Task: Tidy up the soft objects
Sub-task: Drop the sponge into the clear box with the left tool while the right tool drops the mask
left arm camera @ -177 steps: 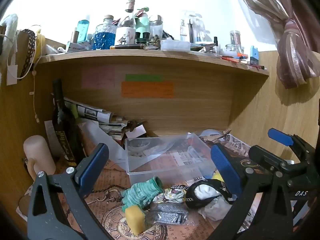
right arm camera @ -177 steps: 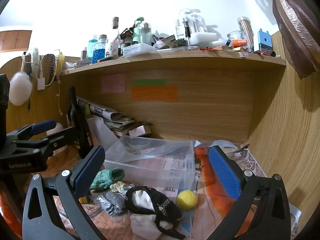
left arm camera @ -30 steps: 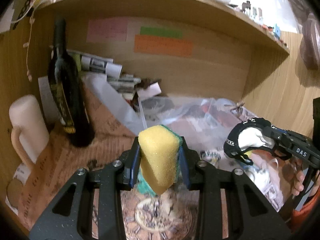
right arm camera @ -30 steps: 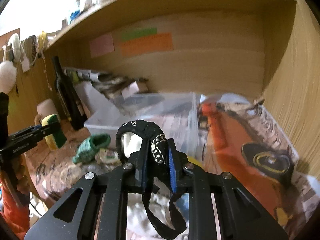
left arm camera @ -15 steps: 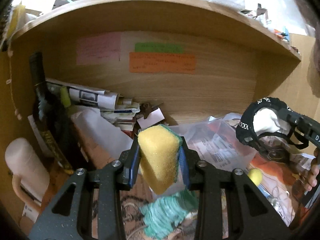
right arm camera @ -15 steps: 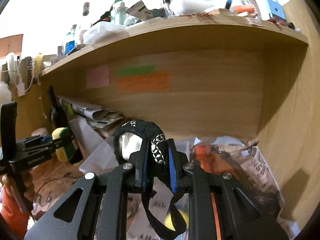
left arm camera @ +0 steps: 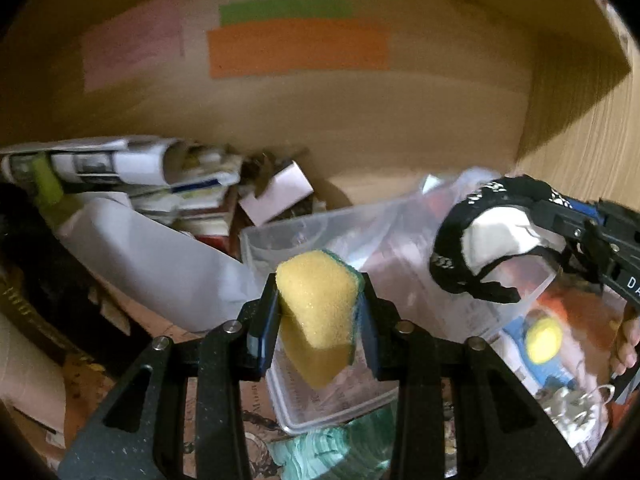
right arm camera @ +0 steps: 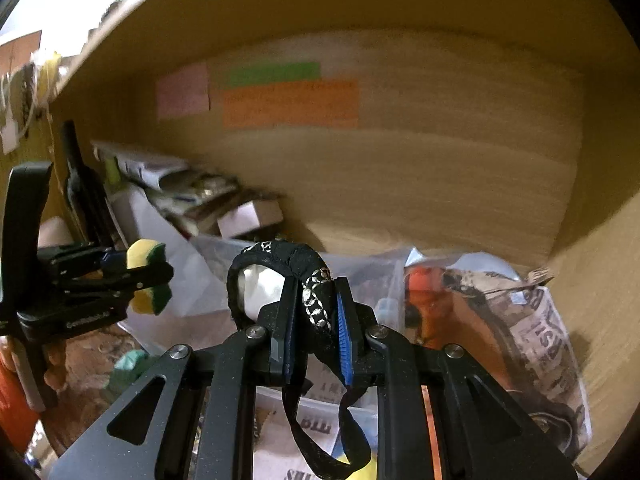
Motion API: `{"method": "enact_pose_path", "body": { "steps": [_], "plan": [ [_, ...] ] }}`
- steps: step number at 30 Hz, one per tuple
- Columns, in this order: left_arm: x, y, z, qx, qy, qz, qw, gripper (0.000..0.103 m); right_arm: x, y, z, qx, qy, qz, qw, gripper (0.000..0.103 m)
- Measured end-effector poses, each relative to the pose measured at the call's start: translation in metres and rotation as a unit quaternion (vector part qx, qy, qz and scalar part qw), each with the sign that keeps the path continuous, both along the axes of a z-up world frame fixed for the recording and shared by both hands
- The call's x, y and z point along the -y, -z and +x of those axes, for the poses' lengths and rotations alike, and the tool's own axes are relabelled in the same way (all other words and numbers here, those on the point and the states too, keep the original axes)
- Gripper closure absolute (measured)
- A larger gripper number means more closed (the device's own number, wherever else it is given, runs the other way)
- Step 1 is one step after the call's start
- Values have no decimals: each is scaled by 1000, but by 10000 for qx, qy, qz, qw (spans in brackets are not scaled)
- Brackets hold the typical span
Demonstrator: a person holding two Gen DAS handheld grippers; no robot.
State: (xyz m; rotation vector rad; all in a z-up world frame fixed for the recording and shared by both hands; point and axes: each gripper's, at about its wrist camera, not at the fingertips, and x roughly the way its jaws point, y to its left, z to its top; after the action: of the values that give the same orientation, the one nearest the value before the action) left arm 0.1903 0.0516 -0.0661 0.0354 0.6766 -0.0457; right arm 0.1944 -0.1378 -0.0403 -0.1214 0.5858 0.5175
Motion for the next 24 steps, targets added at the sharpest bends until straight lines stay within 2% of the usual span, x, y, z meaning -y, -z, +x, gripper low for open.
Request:
{"method": "enact_pose_path", "body": {
  "steps": [9, 10, 12, 13, 14, 16, 21, 24],
  "plan": [
    [20, 19, 17, -408, 221, 233, 9987, 68, -17, 29, 24, -813, -343, -326, 9956, 87],
    [20, 21, 20, -454, 230, 235, 9984, 68, -18, 32, 27, -888, -355, -346, 9948, 83],
    [20, 24, 23, -545, 236, 231, 9980, 65, -17, 35, 32, -1005, -290, -365, 9938, 83],
    [21, 25, 24, -588, 237, 236, 9977, 59, -17, 36, 34, -1055, -257, -377, 9934, 81],
    [21, 27, 29, -609, 238, 232, 9976, 56, -16, 37, 35, -1097, -261, -364, 9930, 77],
    [20, 28, 30, -586, 218, 214, 9978, 39, -17, 37, 35, -1096, -250, -390, 9929, 72],
    [16, 18, 22, -425, 235, 23, 9988, 34, -16, 28, 26, -776, -152, -508, 9956, 53],
    [10, 8, 12, -256, 196, -163, 9993, 25, -13, 16, 16, -490, -107, -461, 9977, 39]
  ]
}}
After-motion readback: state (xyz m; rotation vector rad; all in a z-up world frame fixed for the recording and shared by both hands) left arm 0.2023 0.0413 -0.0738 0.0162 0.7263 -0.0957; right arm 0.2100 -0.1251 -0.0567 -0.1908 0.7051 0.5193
